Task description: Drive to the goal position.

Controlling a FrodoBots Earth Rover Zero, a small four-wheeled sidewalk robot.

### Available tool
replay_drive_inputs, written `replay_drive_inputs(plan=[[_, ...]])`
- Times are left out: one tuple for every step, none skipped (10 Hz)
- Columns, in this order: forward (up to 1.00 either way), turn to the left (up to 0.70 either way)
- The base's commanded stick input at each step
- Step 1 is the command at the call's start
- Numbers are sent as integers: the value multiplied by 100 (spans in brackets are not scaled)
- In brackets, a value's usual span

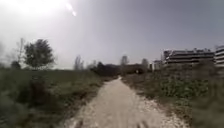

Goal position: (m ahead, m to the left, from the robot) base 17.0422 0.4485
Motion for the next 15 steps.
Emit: replay_drive_inputs(plan=[[100,0],[100,0],[100,0],[100,0],[100,0],[100,0],[100,0],[100,0],[100,0],[100,0],[100,0],[100,-38],[100,-40],[100,-14],[100,0]])
